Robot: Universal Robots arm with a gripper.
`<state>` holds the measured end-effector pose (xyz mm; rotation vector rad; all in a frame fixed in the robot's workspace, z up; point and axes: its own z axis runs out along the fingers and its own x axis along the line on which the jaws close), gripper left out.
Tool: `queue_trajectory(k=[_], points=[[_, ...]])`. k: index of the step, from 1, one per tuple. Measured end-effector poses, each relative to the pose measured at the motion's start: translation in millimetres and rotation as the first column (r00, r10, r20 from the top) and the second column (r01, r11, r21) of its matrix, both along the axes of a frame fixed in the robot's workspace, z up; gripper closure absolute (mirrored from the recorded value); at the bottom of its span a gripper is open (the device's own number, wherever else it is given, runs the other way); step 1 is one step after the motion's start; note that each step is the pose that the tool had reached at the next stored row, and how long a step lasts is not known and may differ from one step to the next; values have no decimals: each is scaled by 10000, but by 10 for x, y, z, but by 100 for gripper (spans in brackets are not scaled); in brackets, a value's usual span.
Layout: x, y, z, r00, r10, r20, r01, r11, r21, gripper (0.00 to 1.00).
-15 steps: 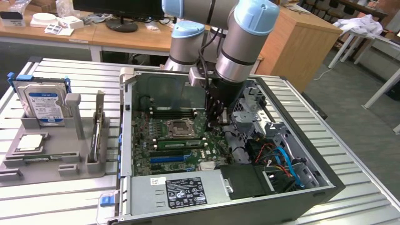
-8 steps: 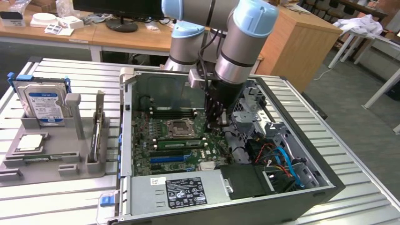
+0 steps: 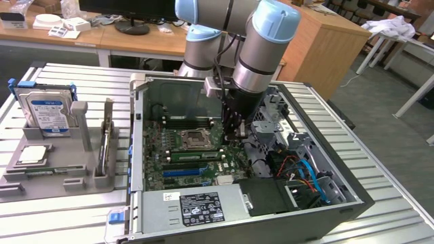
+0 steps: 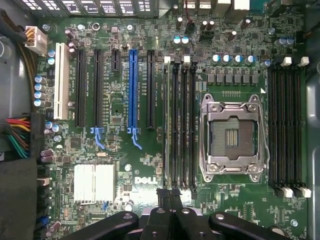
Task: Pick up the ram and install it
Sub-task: 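Press down the ram until it locks into place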
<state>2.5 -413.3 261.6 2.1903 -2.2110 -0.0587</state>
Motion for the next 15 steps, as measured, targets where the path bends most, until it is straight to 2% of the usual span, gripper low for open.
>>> queue_trajectory(k=[15], points=[[0, 1, -49, 10000, 0, 1, 0, 10000, 4, 89]])
